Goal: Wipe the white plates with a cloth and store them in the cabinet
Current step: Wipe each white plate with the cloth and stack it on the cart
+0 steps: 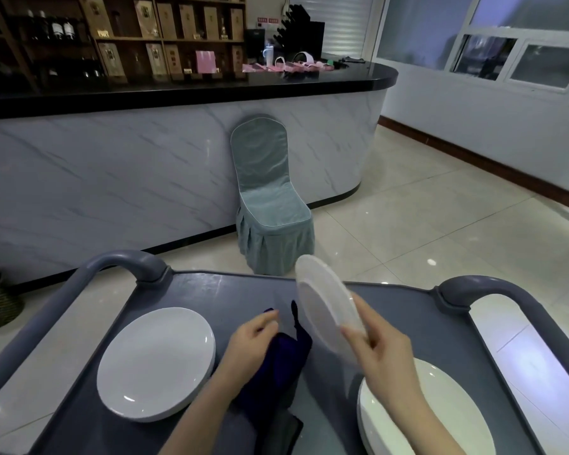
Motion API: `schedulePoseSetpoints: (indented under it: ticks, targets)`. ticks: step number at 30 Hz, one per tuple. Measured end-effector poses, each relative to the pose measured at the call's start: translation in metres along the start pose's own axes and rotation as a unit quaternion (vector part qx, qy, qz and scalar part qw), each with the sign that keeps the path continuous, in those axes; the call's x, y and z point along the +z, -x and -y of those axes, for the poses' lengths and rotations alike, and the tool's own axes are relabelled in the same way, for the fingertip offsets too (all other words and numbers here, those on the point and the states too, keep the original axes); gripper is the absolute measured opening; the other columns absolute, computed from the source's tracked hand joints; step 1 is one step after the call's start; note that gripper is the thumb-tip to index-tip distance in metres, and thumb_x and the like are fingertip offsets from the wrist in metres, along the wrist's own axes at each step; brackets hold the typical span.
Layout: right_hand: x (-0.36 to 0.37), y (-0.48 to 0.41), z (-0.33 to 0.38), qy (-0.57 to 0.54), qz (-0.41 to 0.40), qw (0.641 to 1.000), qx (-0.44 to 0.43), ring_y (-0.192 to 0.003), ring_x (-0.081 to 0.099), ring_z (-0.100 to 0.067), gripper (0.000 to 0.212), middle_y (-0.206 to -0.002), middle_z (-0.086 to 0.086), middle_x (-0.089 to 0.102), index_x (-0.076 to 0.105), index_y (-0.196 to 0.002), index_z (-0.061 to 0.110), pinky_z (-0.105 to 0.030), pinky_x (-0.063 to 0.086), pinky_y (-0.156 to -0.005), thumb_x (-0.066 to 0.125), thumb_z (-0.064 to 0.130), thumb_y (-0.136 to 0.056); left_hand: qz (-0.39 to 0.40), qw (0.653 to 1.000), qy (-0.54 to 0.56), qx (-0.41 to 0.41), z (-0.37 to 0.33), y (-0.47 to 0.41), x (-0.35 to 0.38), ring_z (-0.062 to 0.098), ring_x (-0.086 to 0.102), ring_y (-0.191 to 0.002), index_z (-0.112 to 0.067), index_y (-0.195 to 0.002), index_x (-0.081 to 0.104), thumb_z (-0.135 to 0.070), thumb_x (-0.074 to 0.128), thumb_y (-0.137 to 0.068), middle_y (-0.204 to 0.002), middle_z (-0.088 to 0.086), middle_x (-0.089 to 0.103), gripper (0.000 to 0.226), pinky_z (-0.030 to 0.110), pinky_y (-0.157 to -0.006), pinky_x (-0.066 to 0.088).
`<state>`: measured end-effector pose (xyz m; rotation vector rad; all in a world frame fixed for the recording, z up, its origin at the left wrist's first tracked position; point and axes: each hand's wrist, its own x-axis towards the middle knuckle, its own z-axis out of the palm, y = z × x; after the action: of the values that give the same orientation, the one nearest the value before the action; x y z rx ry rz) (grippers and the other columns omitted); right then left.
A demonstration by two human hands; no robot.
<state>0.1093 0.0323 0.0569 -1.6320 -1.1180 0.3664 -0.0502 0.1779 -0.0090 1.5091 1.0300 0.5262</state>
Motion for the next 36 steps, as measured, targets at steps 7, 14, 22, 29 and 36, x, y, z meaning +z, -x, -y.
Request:
schedulePoseSetpoints:
  ticks: [7,14,22,29,36]
  targets:
    - [0.040,0.015,-0.002,0.323,0.085,0.884,-0.328,-0.080,0.069,-0.005,0.062,-0.099,0.013,0.075,0.065,-0.126,0.034,-0.016,0.050,-0.061,0.067,0.011,-0.069,-0.054,0.948,0.284,-0.132,-0.017,0.011,-0.033,0.030,0.074,-0.083,-0.019,-0.108,0.066,-0.049,0.057,-0.094,-0.091,0.012,0.076,0.035,0.037,-0.065,0.060]
    - [0.068,-0.001,-0.003,0.331,0.298,0.862,-0.243,-0.103,0.066,0.003,0.045,-0.118,0.026,0.068,0.065,-0.121,0.051,-0.011,0.052,-0.081,0.073,0.049,-0.078,-0.132,0.934,0.300,-0.142,0.019,0.027,-0.065,0.038,0.069,-0.087,-0.008,-0.115,0.063,0.002,0.061,-0.084,-0.106,0.021,0.069,0.033,0.034,-0.058,0.056]
    - [0.122,-0.024,-0.031,0.137,0.104,0.976,0.131,-0.104,0.059,-0.009,0.053,-0.117,0.009,0.059,0.055,-0.138,0.025,-0.015,0.044,-0.088,0.073,0.024,-0.088,-0.211,0.921,0.296,-0.140,0.061,0.037,-0.132,0.035,0.065,-0.098,-0.024,-0.112,0.061,-0.002,0.061,-0.086,-0.112,0.011,0.065,0.034,0.033,-0.056,0.057]
    - [0.193,-0.024,-0.032,-0.032,0.118,0.942,0.313,-0.080,0.074,-0.023,0.039,-0.081,-0.006,0.075,0.071,-0.109,0.020,-0.046,0.060,-0.082,0.074,-0.004,-0.078,-0.228,0.946,0.198,-0.120,0.089,0.039,-0.180,0.027,0.063,-0.102,-0.032,-0.106,0.060,-0.003,0.063,-0.082,-0.107,0.005,0.068,0.038,0.035,-0.066,0.057]
    - [0.236,-0.018,-0.038,-0.024,0.130,0.940,0.314,-0.082,0.072,-0.023,0.041,-0.082,-0.001,0.073,0.071,-0.107,0.025,-0.046,0.059,-0.083,0.069,-0.005,-0.079,-0.300,0.942,0.097,-0.117,0.120,0.042,-0.203,0.017,0.061,-0.092,-0.035,-0.096,0.061,-0.005,0.064,-0.083,-0.094,-0.001,0.065,0.033,0.024,-0.065,0.045]
